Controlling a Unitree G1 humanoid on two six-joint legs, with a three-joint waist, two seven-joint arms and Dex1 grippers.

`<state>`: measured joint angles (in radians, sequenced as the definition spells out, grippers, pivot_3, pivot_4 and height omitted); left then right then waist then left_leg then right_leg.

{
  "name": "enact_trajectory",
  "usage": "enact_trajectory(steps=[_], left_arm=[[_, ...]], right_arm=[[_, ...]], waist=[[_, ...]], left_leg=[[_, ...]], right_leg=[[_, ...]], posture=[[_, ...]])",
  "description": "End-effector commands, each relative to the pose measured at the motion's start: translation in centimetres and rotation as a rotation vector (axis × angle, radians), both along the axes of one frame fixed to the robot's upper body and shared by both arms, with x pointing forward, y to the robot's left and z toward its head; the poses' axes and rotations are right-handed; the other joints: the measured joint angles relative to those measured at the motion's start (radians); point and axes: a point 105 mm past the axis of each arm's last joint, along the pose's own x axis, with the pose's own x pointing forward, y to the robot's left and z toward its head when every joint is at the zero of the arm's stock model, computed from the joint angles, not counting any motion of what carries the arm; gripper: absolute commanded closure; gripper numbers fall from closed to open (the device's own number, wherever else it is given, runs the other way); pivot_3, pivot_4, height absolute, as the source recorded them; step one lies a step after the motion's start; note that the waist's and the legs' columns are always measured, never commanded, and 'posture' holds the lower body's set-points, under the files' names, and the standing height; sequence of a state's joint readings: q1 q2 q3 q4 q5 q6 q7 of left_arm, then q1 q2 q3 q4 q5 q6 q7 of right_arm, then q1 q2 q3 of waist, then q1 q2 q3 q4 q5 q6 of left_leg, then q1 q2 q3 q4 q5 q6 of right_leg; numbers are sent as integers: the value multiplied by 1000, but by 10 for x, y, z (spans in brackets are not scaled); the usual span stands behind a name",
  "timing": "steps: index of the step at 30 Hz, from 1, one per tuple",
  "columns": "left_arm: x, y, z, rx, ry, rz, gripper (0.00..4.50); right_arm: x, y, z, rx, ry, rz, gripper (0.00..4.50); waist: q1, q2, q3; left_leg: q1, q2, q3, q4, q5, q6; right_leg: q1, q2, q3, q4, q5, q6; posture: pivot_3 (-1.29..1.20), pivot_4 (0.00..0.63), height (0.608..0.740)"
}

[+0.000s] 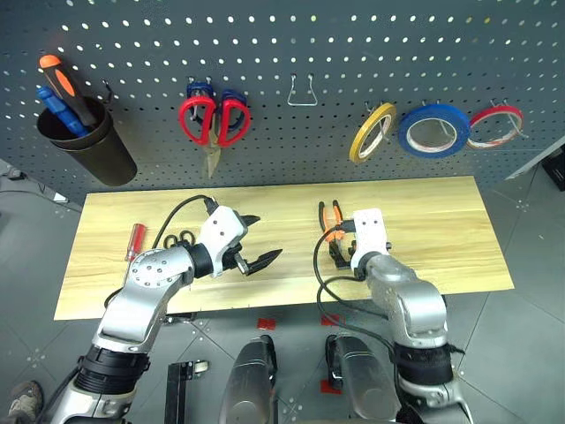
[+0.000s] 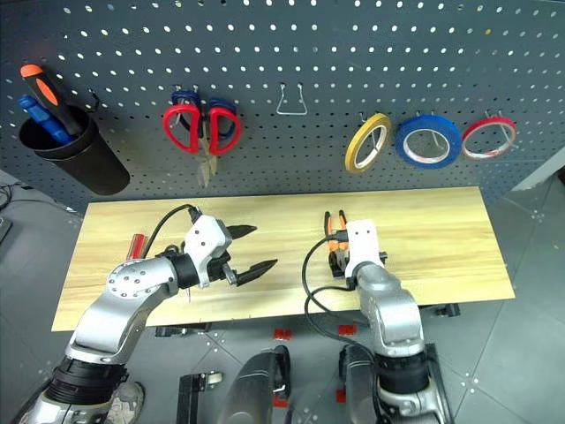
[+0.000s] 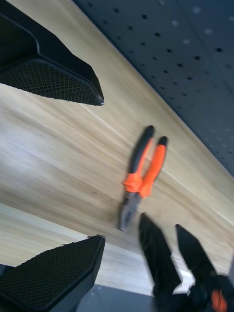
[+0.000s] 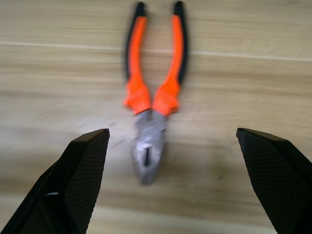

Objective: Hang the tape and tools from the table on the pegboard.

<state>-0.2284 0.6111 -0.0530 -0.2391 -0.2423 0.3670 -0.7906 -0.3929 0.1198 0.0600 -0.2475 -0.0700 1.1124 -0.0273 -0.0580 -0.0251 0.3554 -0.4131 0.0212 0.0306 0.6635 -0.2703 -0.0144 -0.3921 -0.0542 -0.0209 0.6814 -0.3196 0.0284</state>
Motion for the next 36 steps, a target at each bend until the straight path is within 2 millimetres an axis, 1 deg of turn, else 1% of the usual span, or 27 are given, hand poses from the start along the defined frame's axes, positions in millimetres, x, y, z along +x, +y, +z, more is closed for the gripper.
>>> enact_trajectory(steps=[1,4,8,11,15,22,27,33,36], left_arm=[[0,4,11,6,-55,11,0],[-1,4,12,4,-58,18,0],[-4,2,13,-1,-60,23,0],[-5,2,14,-8,-63,30,0],[-3,2,16,-14,-68,38,0],[-3,0,15,-17,-67,37,0],[-1,0,16,-20,-69,36,0],[0,-2,15,-24,-70,30,0],[0,-4,15,-26,-70,25,0]], right_arm=[[21,6,9,-22,-60,-21,29],[37,9,12,-33,-80,-20,29],[47,17,9,-7,-61,-11,29],[51,20,3,-21,-45,-8,29],[54,22,0,-32,-38,-3,29],[53,35,-9,-90,-26,65,29],[50,44,-12,-113,-17,114,29],[54,32,-20,-135,10,65,29],[57,26,-25,-141,29,53,666]], waist=[[0,0,0],[0,0,0],[1,0,0],[1,0,0],[2,0,0],[2,0,0],[2,0,0],[2,0,0],[2,0,0]], left_leg=[[-2,0,0,0,0,0],[-3,0,1,0,0,0],[-3,1,1,0,0,0],[-3,1,1,0,0,0],[-3,1,2,0,0,0],[-3,1,2,0,0,0],[-4,2,2,0,0,0],[-4,2,2,0,0,0],[-3,2,2,0,0,0]], right_leg=[[-2,0,0,1,0,0],[-4,0,0,1,0,0],[-4,0,0,1,0,0],[-4,0,0,1,0,0],[-4,0,0,1,0,0],[-4,1,0,2,0,0],[-5,1,1,2,0,0],[-5,1,1,1,0,0],[-5,1,1,2,0,0]], posture=[[-51,377,740],[-39,378,740],[-24,379,740],[-15,379,740],[-11,379,740],[-14,379,740],[-18,377,740],[-23,371,740],[-29,365,740]])
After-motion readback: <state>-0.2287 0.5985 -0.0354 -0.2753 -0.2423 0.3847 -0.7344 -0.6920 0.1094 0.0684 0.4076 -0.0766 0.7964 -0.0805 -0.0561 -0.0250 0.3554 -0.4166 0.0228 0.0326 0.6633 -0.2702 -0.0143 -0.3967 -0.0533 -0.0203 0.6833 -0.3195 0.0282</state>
